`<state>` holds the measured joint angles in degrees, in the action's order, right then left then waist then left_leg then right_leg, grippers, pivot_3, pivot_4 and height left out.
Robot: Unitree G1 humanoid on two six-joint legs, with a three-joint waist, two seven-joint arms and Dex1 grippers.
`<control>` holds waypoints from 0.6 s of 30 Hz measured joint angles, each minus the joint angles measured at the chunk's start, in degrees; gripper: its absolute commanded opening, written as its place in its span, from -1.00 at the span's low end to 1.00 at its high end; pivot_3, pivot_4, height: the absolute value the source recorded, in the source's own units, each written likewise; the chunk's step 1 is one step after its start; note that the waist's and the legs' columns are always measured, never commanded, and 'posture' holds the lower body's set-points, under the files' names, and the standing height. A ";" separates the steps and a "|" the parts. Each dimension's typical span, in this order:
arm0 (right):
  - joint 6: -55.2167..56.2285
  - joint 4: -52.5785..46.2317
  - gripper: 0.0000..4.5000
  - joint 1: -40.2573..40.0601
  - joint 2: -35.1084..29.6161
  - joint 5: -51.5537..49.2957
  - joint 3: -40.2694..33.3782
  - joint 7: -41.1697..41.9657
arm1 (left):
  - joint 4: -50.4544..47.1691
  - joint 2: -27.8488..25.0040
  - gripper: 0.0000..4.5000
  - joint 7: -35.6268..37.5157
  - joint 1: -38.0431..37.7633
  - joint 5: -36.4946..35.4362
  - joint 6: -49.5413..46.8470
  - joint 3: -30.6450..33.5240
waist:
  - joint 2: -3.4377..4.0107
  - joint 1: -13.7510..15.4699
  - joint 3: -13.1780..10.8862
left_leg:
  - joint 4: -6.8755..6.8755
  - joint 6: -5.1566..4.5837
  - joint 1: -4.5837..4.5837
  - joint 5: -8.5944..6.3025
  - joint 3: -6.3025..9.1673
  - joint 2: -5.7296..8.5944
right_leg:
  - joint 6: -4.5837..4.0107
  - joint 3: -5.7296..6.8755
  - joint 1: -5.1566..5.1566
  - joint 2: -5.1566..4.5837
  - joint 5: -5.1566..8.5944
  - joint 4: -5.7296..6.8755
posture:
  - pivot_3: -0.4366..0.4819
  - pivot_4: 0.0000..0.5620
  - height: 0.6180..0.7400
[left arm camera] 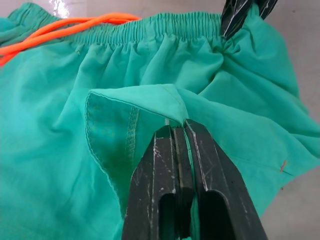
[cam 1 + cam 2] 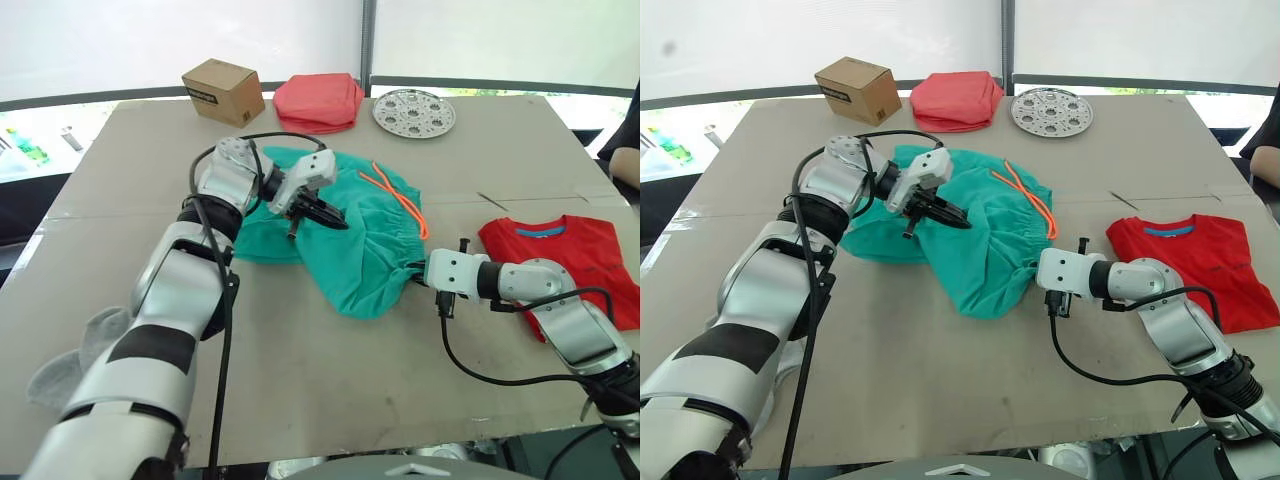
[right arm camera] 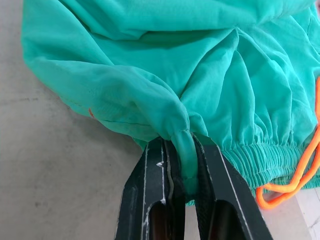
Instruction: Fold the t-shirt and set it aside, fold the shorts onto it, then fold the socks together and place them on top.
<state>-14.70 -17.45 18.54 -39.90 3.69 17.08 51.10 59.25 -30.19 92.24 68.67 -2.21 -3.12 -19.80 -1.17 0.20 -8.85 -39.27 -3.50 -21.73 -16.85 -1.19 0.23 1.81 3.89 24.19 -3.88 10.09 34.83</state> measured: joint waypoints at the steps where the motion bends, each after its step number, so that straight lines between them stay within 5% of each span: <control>1: -0.03 0.01 -1.00 -0.03 -0.01 -0.18 -0.29 -0.13 | -0.86 -1.19 -0.97 0.00 -0.71 -0.88 -1.17 0.02 | 0.00 -0.12 0.00 | 0.00 0.00 -0.02 0.00 0.00 0.00 | -0.03 0.00 0.04 0.00 -0.02 0.01 | -0.05 -0.47 1.00; 7: -2.93 -1.20 -1.00 -3.17 0.07 -4.29 -7.24 -1.55 | -9.75 -15.02 -0.97 -0.03 -6.10 -13.54 -16.91 5.92 | -0.02 -0.68 -0.01 | 0.01 0.01 -0.04 0.00 0.02 -0.03 | -0.03 0.02 0.07 -0.04 -0.01 0.01 | -0.05 -0.47 1.00; 11: -9.41 -8.54 -1.00 -7.95 -1.25 -13.86 -16.02 -0.54 | -27.15 -35.17 -0.97 0.00 -25.92 -31.92 -36.56 13.05 | -0.01 -1.34 0.00 | 0.11 0.06 0.03 0.00 0.08 -0.02 | -0.06 -0.29 0.12 -0.15 -0.02 -0.01 | -0.05 -0.47 1.00; 16: -25.37 -20.16 -1.00 -7.52 -7.27 -34.10 -26.21 2.53 | -40.74 -44.55 -0.97 -0.13 -43.88 -48.67 -50.94 27.04 | -0.05 0.54 -0.15 | 0.04 0.06 -0.09 -0.01 0.32 0.01 | -0.13 -0.15 0.18 -0.54 0.20 -0.08 | -0.05 -0.47 1.00; 18: -30.64 -23.64 -1.00 -5.80 -10.74 -42.74 -31.08 3.54 | -42.83 -46.03 -0.97 -0.17 -44.63 -52.22 -55.13 33.09 | 0.05 0.95 -0.21 | 0.06 0.08 -0.05 -0.01 0.40 0.02 | -0.13 0.04 0.14 -0.63 0.21 -0.07 | -0.05 -0.47 1.00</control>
<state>-45.34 -41.08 12.74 -50.64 -39.05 -14.00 54.64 16.41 -76.22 92.07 24.04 -54.43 -58.25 13.29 -1.12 1.15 -9.06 -39.21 -3.42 -21.78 -16.86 -0.79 0.25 1.68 3.93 24.33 -4.51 10.31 34.76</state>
